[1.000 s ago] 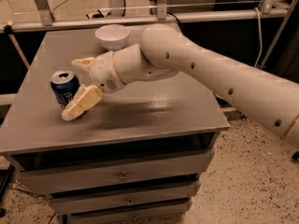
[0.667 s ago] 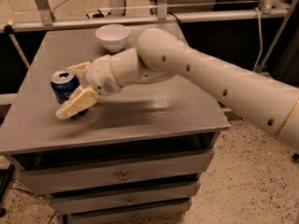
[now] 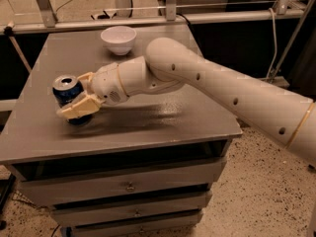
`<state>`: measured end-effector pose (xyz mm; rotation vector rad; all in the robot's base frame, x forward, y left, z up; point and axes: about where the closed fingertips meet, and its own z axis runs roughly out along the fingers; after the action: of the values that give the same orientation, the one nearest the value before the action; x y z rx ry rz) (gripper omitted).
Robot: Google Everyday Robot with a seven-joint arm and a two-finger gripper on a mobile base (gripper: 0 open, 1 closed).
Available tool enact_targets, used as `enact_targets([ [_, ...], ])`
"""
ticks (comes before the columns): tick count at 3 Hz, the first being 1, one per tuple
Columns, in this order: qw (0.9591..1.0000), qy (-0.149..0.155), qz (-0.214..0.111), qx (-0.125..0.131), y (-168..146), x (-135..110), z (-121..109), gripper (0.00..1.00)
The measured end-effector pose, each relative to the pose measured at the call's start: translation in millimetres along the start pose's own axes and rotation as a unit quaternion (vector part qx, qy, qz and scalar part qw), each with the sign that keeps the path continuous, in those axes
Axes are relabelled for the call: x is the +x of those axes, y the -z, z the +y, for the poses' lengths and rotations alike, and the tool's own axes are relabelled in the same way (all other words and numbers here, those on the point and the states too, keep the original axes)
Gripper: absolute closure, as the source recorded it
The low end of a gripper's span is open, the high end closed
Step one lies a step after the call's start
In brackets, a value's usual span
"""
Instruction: Knock pepsi can over
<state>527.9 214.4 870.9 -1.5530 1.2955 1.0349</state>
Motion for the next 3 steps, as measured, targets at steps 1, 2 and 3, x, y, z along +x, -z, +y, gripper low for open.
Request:
enact_targets([
  [1, 0.9989, 0.015, 0.036, 0.026, 24.1, -4.0, -5.0, 0.93],
  [2, 0.9933, 0.035, 0.091, 0.062, 54.4, -11.2, -11.5, 1.00],
  [3, 0.9810, 0.056, 0.169, 0.077, 72.1, -18.5, -16.6, 1.00],
])
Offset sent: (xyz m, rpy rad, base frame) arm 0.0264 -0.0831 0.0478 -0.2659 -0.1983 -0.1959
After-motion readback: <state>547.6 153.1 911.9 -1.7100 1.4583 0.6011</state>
